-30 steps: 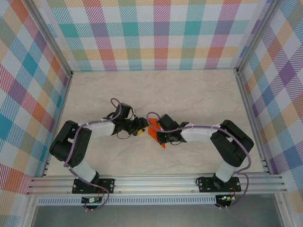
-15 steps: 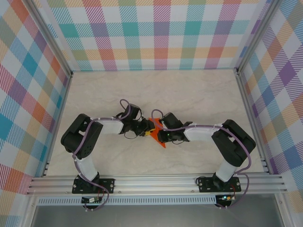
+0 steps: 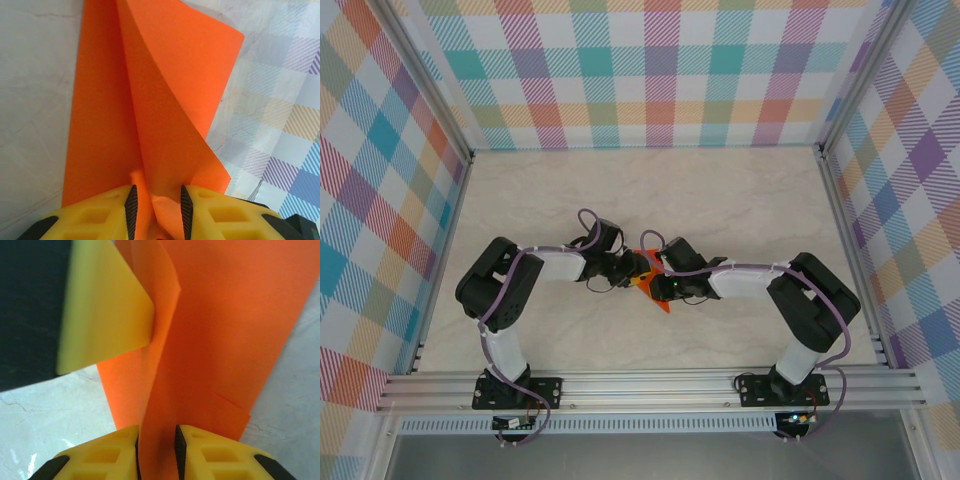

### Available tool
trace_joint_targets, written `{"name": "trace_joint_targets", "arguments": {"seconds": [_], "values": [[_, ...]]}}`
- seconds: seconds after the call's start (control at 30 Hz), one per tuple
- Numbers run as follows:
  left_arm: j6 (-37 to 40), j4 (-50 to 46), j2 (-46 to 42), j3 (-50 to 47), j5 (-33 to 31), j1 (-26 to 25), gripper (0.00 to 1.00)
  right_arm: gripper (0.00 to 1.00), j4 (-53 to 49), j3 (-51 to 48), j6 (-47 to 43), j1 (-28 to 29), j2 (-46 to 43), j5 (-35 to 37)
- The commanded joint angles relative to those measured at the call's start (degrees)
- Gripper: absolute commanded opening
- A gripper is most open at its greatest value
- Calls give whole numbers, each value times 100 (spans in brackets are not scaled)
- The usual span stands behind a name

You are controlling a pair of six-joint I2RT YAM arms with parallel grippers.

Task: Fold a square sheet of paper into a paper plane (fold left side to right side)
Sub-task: Fourth fold the wing at the center of the table.

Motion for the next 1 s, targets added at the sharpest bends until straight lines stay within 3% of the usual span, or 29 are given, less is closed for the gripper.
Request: {"name": "trace_joint_targets", "arguments": {"seconds": [0.0, 0.23, 0.4, 0.53, 0.97], "values": [[51, 7, 146, -79, -51, -84, 31, 30, 44, -175, 87, -80, -210, -117], [90, 32, 195, -88, -44, -93, 31, 45, 9, -334, 117, -522, -994, -779], [82, 69, 176, -94, -57, -93, 30, 45, 158, -290, 277, -971, -1032, -1595], [81, 78, 173, -89, -45, -93, 30, 41, -130, 27, 188, -995, -642, -1589], [73, 95, 147, -84, -34, -102, 30, 43, -498, 376, 56, -553, 13, -1266]]}}
